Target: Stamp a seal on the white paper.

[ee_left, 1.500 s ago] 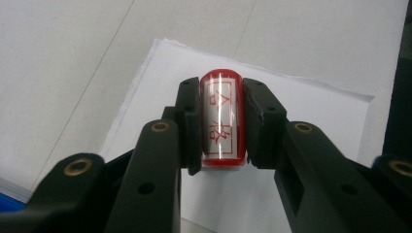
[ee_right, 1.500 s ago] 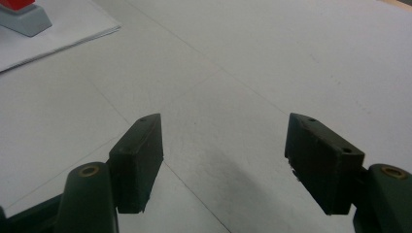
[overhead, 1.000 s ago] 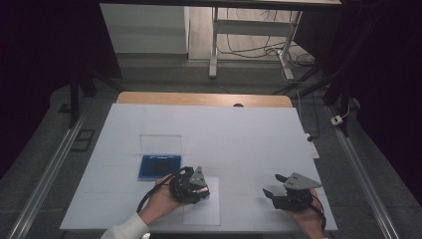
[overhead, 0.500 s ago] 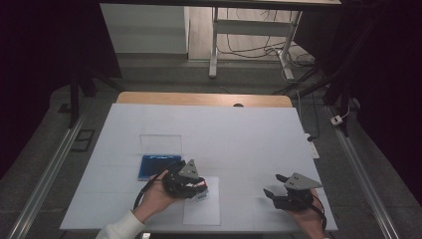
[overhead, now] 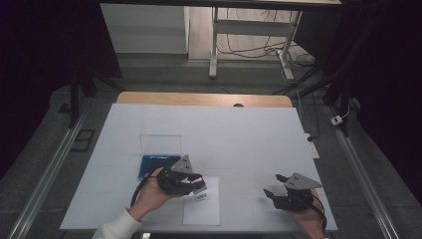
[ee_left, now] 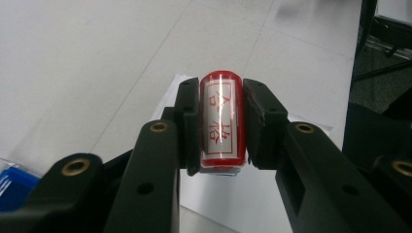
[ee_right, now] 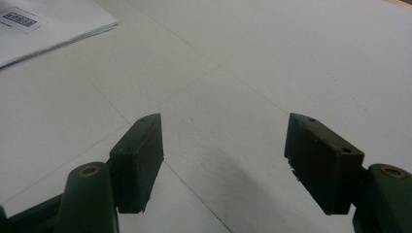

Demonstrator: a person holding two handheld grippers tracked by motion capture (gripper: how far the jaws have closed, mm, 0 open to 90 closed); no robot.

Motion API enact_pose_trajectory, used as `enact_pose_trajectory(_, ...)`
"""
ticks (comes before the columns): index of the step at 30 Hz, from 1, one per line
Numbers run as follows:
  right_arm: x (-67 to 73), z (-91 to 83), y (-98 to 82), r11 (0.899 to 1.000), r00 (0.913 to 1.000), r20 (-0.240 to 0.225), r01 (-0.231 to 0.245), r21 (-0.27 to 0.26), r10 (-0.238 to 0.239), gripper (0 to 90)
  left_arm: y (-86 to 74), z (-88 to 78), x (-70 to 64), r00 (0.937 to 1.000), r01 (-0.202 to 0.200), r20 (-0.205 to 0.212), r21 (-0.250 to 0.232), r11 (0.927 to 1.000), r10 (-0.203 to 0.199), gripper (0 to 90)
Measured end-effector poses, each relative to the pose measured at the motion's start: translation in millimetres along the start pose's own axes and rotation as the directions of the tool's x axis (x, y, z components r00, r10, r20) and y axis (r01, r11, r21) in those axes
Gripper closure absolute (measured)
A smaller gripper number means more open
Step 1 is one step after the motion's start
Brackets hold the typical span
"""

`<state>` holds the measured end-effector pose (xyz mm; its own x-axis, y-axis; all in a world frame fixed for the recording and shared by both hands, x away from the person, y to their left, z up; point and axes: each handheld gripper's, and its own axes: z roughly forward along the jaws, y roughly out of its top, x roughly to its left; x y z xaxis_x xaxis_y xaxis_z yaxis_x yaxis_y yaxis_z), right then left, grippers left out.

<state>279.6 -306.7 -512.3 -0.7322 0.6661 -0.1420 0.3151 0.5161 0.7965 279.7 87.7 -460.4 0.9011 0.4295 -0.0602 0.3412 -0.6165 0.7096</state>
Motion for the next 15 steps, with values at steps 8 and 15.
enact_pose_trajectory(8, 0.1, 0.0, 0.0, 1.0, 1.0, 0.0, 0.001, 0.0, -0.001, 29.7, 0.6, -16.1, 4.5, 0.9997, 0.02, -0.015, -0.05, 0.9986, -0.021, 69.8)
enact_pose_trajectory(15, 0.4, -0.2, 0.3, 1.0, 1.0, 0.0, 0.002, -0.002, -0.002, 29.7, -3.1, -25.6, 13.3, 0.9986, 0.042, -0.028, -0.068, 0.9968, -0.044, 69.8)
